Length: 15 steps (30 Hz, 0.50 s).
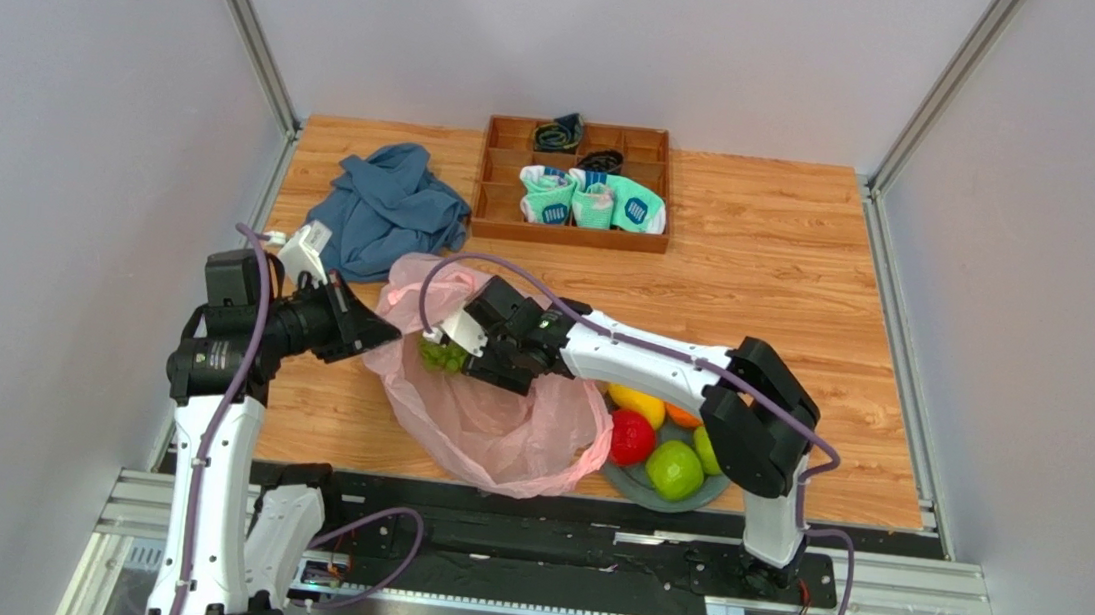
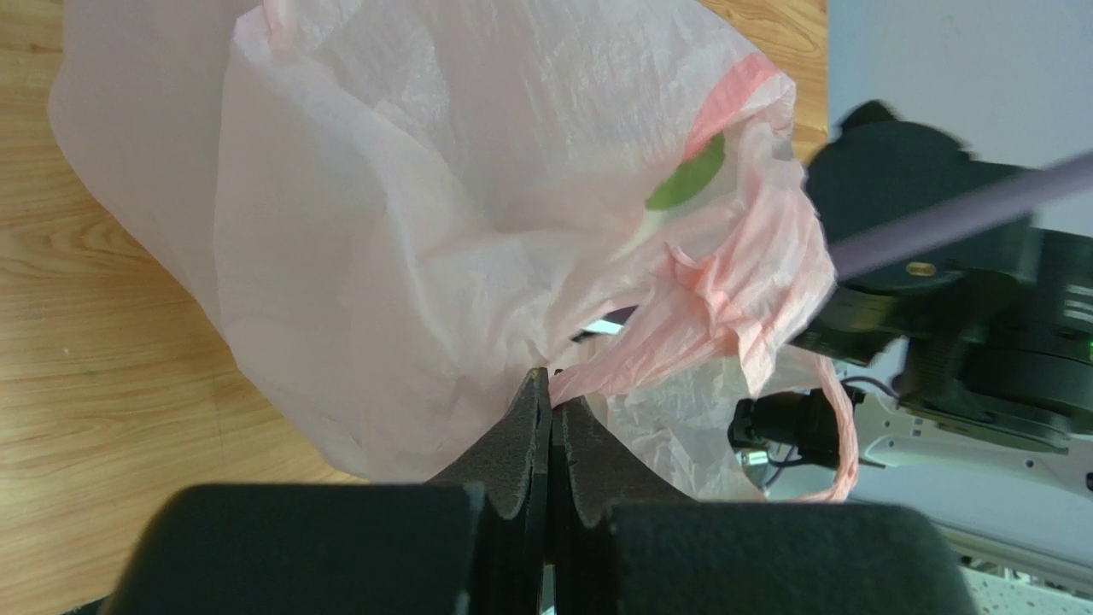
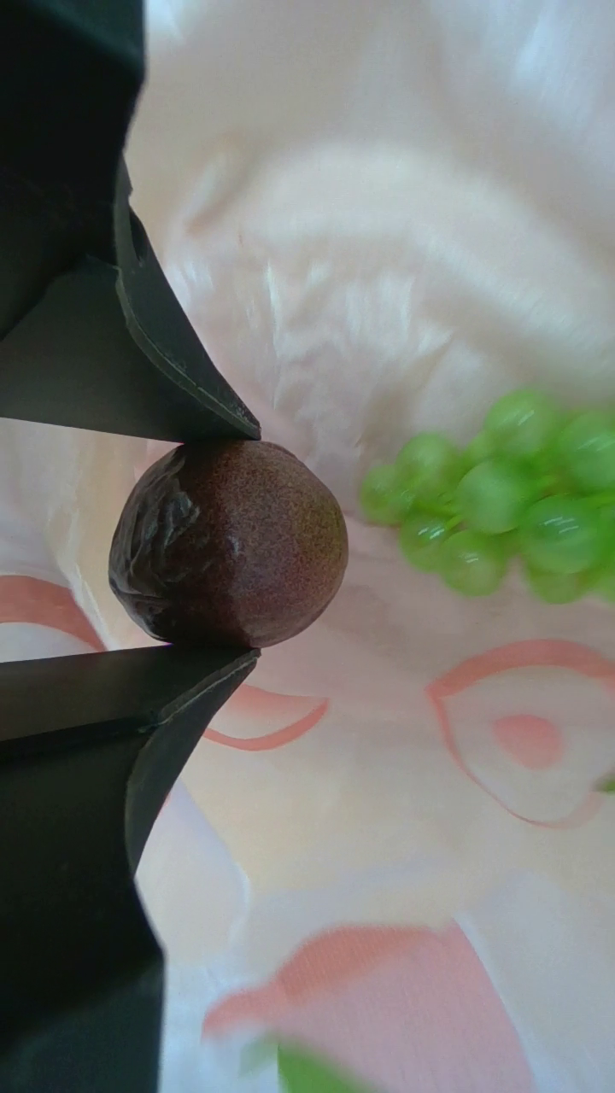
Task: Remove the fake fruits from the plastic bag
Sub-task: Take out the fake fruit from the plastic bag.
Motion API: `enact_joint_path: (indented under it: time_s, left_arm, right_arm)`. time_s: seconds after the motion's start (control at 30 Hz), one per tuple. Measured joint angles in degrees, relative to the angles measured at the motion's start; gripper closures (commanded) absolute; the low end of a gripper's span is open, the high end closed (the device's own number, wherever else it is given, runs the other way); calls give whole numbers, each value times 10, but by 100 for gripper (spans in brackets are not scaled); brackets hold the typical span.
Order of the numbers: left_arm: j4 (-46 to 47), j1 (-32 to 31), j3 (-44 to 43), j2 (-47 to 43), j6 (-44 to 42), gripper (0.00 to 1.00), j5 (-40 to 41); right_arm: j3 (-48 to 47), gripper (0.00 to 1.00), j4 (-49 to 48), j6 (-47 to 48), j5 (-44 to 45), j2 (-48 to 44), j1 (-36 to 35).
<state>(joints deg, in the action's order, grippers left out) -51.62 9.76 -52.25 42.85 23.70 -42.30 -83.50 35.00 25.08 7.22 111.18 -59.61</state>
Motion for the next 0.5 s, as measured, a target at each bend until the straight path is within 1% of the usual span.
enact_joint_path:
  time_s: [0.2, 0.3, 0.4, 0.5]
  left_arm:
    - [8, 0, 4, 5, -1, 100, 5]
    - [9, 0, 7, 12, -7, 100, 13]
    - [11, 0, 8, 18, -14, 100, 23]
    - [12, 0, 8, 21, -24, 100, 30]
  right_arm:
    - [-77, 61, 56, -16, -121, -56, -3]
    - [-106, 61, 84, -17, -182, -106, -2]
    - [-101, 61, 110, -16, -223, -183, 3]
    - [-55, 61, 127, -12, -242, -299, 23]
